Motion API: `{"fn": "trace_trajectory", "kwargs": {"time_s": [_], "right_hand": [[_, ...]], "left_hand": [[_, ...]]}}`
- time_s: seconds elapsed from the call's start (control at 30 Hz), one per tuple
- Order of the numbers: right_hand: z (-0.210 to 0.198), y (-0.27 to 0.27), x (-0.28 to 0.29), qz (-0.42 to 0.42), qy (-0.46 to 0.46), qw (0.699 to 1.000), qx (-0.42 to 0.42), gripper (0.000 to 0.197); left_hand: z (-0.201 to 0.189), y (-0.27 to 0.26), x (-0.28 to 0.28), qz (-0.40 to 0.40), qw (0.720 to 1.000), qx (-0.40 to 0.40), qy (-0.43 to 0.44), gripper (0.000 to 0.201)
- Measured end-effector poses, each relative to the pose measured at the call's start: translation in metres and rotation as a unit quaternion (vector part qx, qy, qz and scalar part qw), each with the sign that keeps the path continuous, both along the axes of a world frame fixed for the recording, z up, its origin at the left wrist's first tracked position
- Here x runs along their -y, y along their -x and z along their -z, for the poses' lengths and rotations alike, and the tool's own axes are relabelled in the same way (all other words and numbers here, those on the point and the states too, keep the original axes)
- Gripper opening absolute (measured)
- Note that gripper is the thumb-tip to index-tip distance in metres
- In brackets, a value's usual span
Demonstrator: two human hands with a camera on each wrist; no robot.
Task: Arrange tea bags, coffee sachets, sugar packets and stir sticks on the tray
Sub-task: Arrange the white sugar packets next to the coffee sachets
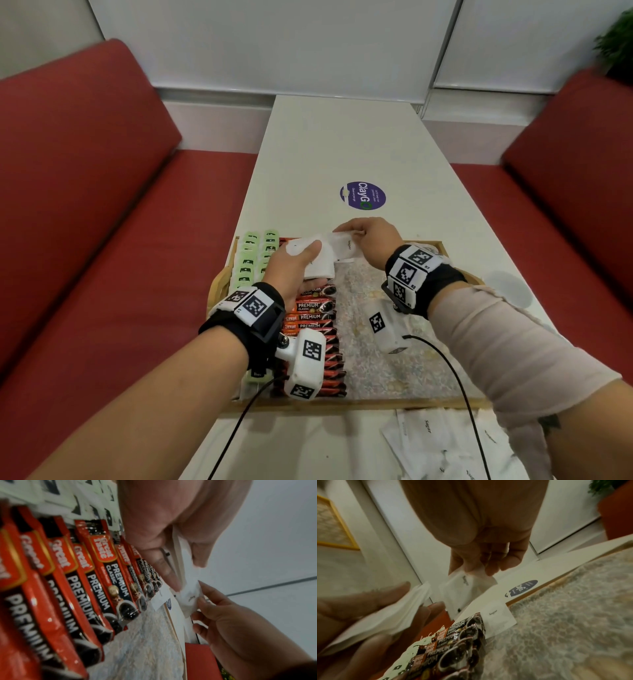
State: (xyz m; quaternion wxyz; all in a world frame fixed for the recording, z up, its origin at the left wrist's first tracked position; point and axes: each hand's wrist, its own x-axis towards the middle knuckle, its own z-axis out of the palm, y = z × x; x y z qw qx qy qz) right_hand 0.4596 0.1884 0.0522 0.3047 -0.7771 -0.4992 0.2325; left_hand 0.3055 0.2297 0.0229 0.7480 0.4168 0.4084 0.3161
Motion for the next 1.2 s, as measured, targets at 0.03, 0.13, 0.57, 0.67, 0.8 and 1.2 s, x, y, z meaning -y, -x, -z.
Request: {"fn": "trace_trajectory", "kwargs": {"time_s": [0.03,0.13,0.57,0.67,0.8,1.2], "right_hand": [[-0.002,0.0,0.0,-0.014,0.008,1.0,0.01,0.039],[-0.005,0.002,-0.004,-0.041,0.017,0.999,0.031,0.033],[0.0,0.012,-0.008,0.03,0.075,0.979,-0.189,0.015],[-0.001,0.011,-0.01,0.05,0.039,0.971,-0.23,0.014],[0.006,-0.003,-0.017,0.13,0.016,0.977,-0.167,0.009],[0.046,-0.019,-0.026,0.127,0.087,0.988,-0.021,0.028]], "left_hand": [[-0.001,-0.001,0.001,0.021,1.0,-0.006,-0.012,0.02],[-0.004,-0.002,0.004,0.066,0.997,-0.024,-0.031,0.022],[-0.007,0.002,0.003,0.043,0.998,0.045,-0.002,0.027],[-0.005,0.004,0.001,0.043,0.999,0.033,-0.003,0.028],[-0.001,0.005,-0.006,-0.015,0.999,0.026,0.011,0.024],[0.008,0.003,-0.015,-0.084,0.995,0.031,0.043,0.025]]}}
